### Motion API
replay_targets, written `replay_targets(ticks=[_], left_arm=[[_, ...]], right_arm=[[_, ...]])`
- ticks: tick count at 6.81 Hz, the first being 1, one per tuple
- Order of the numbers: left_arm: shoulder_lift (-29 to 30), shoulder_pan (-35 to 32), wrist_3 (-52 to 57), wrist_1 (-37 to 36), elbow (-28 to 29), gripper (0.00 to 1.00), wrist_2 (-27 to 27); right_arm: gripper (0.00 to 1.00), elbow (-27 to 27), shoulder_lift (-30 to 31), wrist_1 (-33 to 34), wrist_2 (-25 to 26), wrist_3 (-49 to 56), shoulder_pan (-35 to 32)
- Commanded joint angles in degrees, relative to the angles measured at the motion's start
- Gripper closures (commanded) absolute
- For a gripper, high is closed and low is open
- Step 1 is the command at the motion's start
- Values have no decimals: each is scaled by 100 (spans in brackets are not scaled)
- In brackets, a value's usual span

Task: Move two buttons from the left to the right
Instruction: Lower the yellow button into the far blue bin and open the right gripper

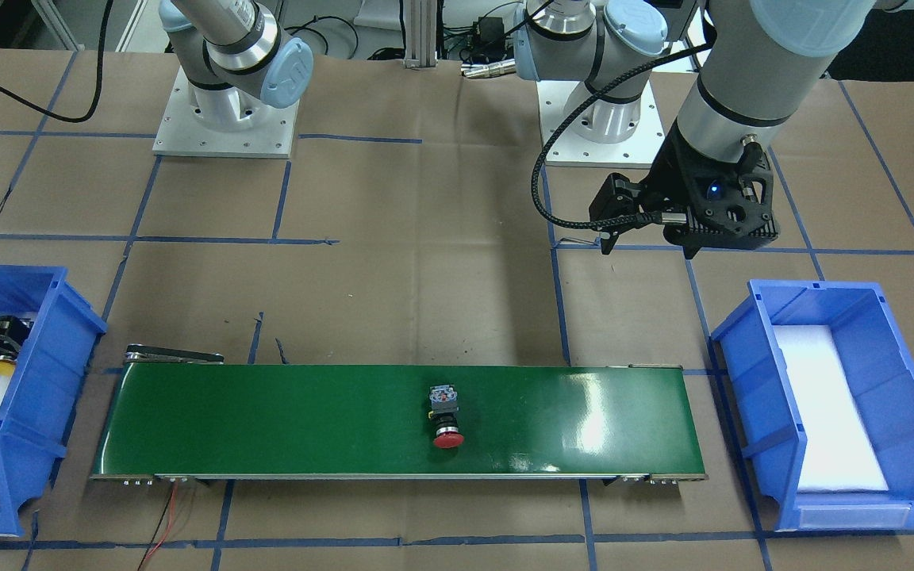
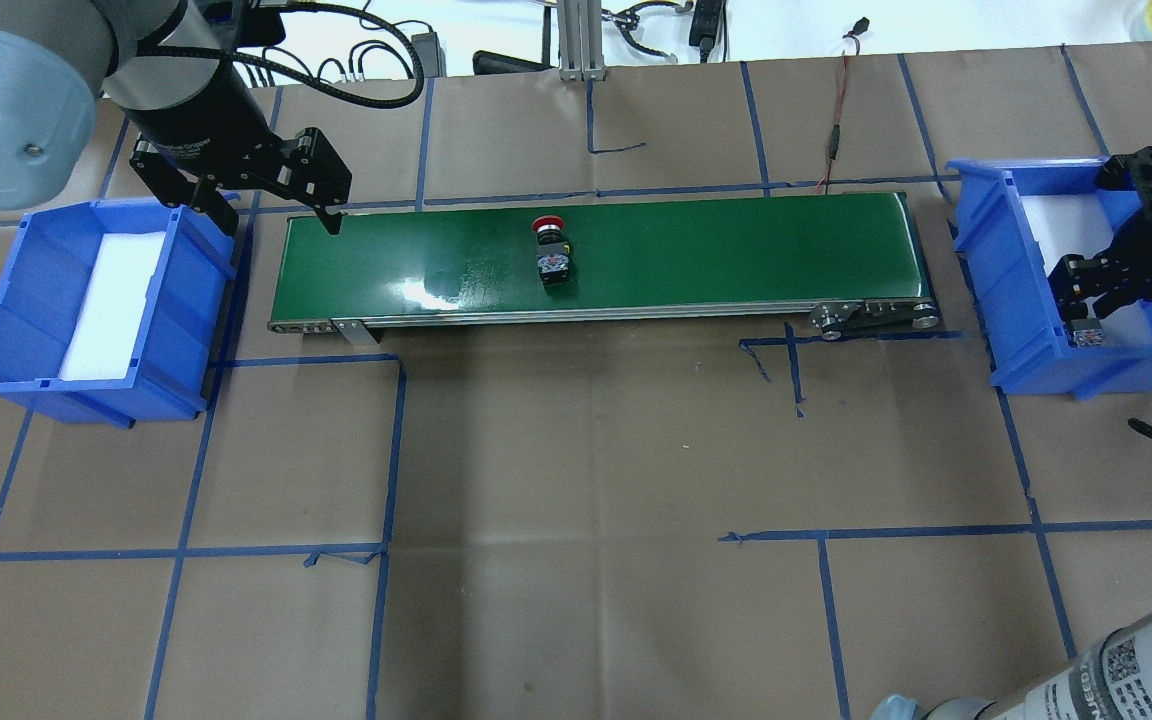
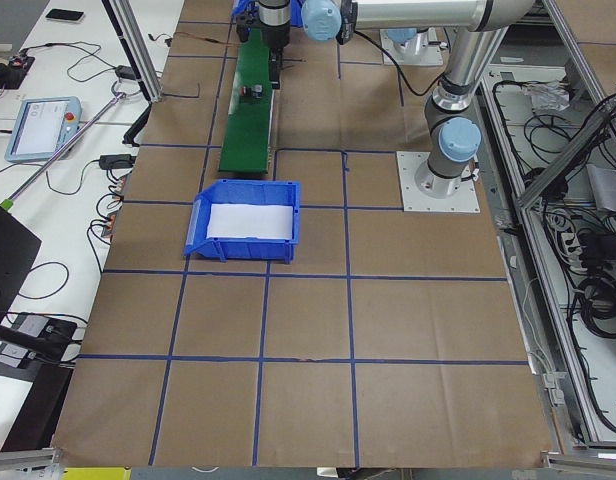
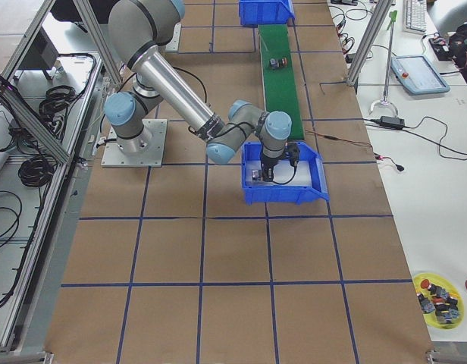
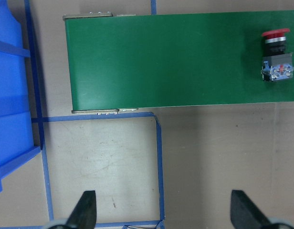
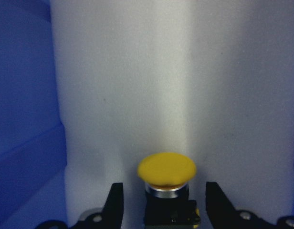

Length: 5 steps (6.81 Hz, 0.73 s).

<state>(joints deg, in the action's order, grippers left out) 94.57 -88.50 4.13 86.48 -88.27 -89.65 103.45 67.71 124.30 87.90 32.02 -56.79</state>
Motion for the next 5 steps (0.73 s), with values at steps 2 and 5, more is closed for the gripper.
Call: replay_targets(ticks=[2, 5], left_arm=[[0, 0, -9, 0, 2, 0, 0], [122, -9, -70, 0, 28, 0, -9]], right_arm=[[1, -236, 136, -11, 34, -38, -34], [0, -1884, 286, -2313, -1, -421, -269]])
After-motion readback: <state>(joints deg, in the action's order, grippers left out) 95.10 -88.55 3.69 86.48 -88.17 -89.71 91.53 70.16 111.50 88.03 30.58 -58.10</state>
